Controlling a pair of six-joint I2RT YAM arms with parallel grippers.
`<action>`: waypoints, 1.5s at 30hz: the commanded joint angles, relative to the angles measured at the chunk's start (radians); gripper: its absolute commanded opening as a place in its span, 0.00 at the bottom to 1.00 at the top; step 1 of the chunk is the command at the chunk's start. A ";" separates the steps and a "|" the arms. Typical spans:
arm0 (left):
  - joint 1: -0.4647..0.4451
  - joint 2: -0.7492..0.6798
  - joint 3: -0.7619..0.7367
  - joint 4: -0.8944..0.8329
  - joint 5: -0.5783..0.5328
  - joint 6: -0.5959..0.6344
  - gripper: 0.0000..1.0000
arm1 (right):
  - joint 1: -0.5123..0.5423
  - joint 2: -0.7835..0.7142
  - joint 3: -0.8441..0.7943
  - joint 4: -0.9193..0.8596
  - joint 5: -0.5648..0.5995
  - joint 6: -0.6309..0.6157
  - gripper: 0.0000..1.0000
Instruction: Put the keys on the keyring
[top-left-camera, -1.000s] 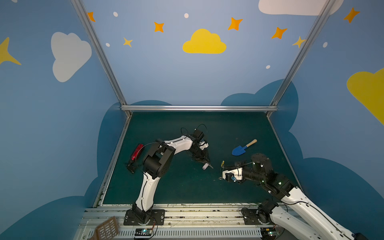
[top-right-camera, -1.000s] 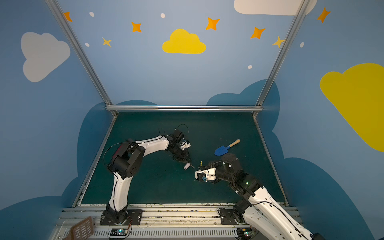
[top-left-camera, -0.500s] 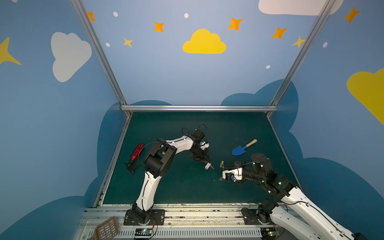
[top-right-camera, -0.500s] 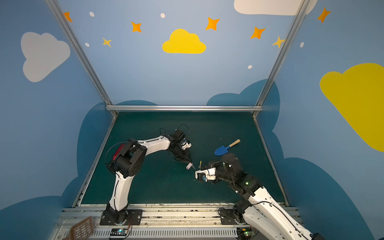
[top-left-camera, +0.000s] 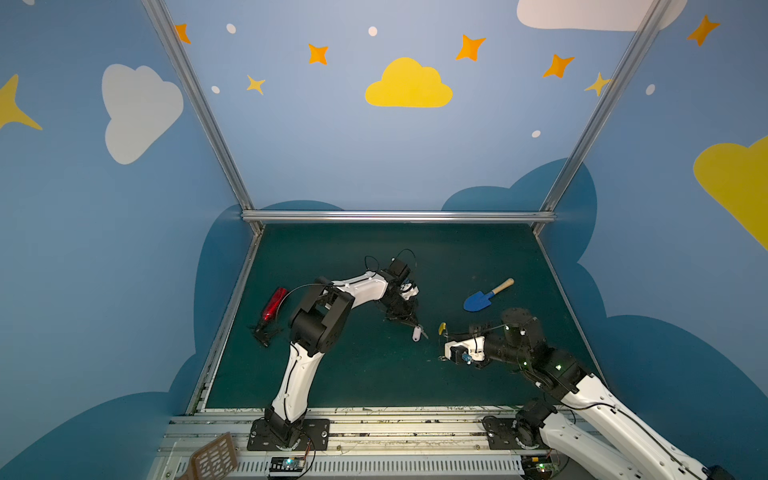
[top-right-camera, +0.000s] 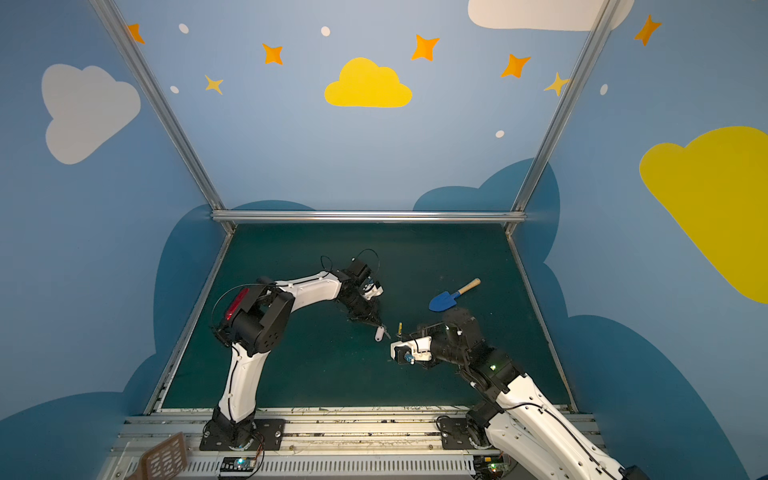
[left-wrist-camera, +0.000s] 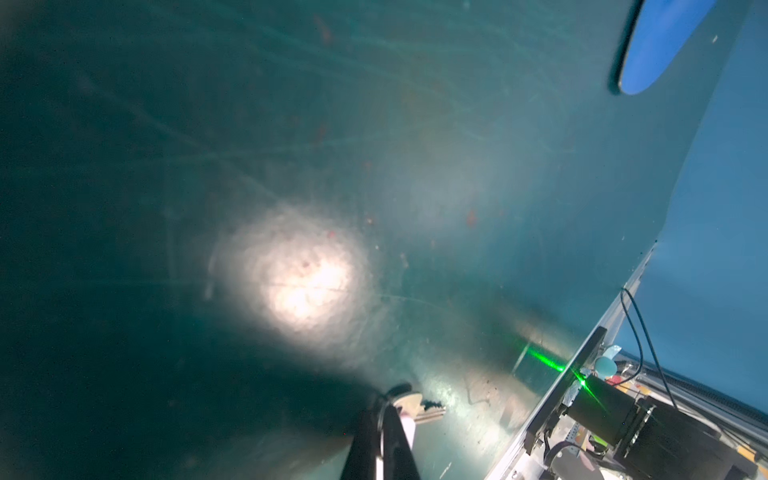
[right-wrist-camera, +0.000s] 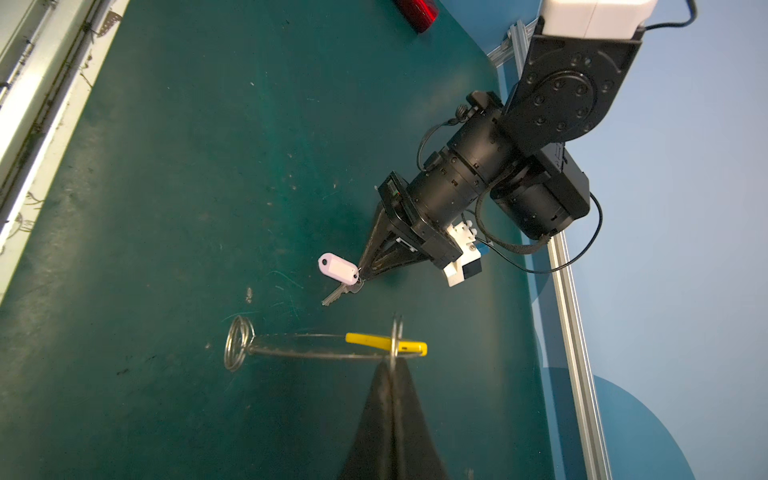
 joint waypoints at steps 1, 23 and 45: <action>-0.010 0.021 0.006 -0.038 -0.039 0.031 0.05 | -0.002 -0.009 -0.005 0.023 -0.014 0.021 0.00; -0.007 -0.390 -0.136 0.001 0.010 0.587 0.03 | -0.032 0.058 0.022 0.051 -0.113 0.207 0.00; -0.040 -0.859 -0.412 0.257 0.091 1.179 0.03 | -0.035 0.243 0.190 0.034 -0.422 0.270 0.00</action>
